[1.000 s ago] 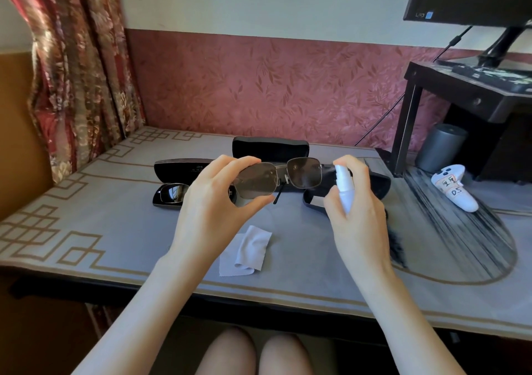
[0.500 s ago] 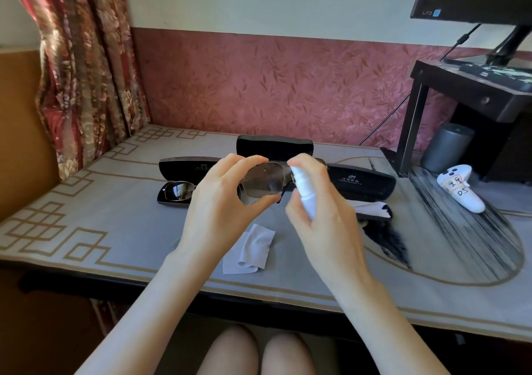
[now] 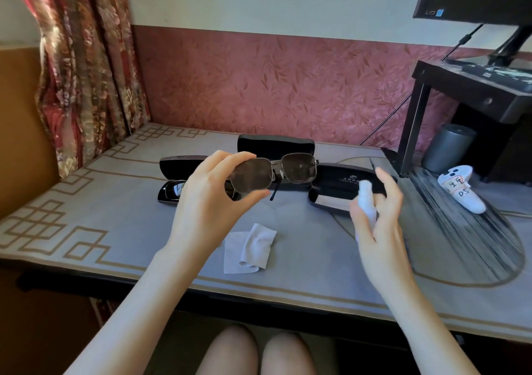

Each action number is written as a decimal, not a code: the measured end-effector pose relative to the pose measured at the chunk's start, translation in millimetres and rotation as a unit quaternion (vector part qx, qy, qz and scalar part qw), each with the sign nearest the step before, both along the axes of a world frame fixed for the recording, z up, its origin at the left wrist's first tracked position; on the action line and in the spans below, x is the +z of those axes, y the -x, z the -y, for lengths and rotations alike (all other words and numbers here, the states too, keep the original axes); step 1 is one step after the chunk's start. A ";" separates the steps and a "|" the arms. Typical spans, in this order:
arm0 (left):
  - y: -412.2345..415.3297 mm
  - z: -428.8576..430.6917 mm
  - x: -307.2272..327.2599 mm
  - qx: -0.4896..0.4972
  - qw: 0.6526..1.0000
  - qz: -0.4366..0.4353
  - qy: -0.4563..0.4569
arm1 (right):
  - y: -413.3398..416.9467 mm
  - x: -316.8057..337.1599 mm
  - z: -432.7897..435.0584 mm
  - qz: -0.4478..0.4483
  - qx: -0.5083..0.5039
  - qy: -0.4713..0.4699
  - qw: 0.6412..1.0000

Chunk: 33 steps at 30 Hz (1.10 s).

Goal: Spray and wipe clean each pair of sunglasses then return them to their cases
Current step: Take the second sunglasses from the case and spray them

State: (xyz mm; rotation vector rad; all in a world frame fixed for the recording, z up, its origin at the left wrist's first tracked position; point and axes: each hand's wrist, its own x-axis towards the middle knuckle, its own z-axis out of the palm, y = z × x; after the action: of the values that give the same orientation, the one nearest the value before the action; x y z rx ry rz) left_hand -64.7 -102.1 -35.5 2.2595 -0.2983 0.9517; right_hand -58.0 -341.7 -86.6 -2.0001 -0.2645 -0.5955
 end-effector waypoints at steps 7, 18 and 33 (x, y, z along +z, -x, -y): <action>-0.9 -12.0 1.3 0.019 1.000 0.001 0.009 | -6.7 -18.7 21.6 -0.059 -0.022 0.006 0.998; 2.3 -24.8 2.6 0.029 1.000 -0.003 0.013 | -6.6 -19.2 24.6 -0.121 -0.054 0.002 0.991; 7.1 -47.0 2.4 0.055 0.998 0.002 0.013 | 8.5 -7.3 -90.5 -0.034 0.202 0.122 0.971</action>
State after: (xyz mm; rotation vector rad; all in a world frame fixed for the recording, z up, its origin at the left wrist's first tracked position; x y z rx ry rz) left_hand -71.8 -55.0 -33.2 2.2707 -0.1624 1.0100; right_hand -66.6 -251.2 -93.8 -2.1141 -0.7115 -0.2416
